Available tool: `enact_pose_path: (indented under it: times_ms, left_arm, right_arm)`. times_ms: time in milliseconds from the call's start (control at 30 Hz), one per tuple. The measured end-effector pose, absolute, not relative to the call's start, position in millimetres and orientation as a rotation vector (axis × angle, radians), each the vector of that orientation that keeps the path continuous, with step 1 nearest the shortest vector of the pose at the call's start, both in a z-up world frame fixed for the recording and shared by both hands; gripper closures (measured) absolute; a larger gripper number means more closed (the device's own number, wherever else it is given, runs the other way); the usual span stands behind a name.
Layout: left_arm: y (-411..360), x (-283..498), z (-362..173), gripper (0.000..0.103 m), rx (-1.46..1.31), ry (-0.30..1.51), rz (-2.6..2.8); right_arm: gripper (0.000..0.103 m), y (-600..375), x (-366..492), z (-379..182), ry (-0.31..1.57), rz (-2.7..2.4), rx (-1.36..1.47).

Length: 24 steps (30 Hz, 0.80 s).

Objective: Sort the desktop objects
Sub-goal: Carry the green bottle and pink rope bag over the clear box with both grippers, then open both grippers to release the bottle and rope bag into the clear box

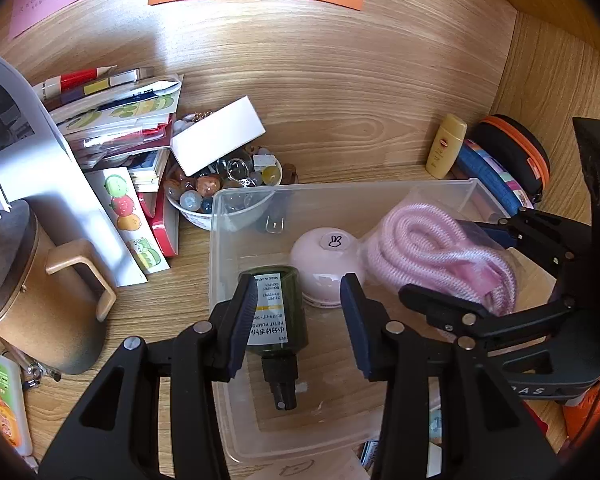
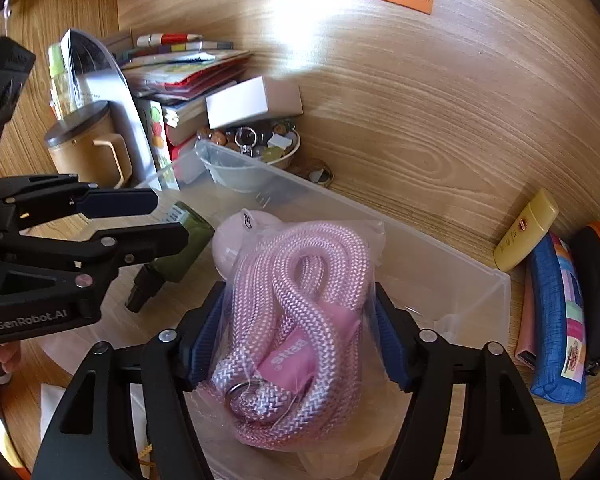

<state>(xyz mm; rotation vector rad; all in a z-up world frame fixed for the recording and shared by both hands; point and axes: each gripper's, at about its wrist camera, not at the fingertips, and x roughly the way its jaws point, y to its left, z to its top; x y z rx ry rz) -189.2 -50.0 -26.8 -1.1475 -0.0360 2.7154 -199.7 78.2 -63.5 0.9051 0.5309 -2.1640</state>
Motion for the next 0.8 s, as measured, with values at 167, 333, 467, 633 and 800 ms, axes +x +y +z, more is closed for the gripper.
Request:
enact_pose_path:
  times_ms: [167, 333, 467, 633, 800]
  left_arm:
    - [-49.2, -187.8, -25.7, 0.06, -1.141, -0.022, 2.714]
    - [-46.4, -185.1, -22.8, 0.051, -1.121, -0.011, 2.714]
    - [-44.1, -182.2, -18.9, 0.05, -1.103, 0.012, 2.723]
    - [-42.1, -174.2, -11.7, 0.033, -1.062, 0.052, 2.761]
    - [-40.2, -167.4, -5.0, 0.033, -1.039, 0.075, 2.782]
  right_arm:
    - [0.03, 79.1, -197.9, -60.2, 0.536, -2.172, 0.895]
    - [0.022, 77.2, -190.1, -53.8, 0.572, -2.185, 0.861]
    - [0.019, 77.1, -185.0, -50.2, 0.611, -2.201, 0.84]
    - [0.019, 83.3, -175.9, -44.6, 0.636, -2.208, 0.819]
    - [0.011, 92.8, -168.7, -37.1, 0.654, -2.273, 0.794]
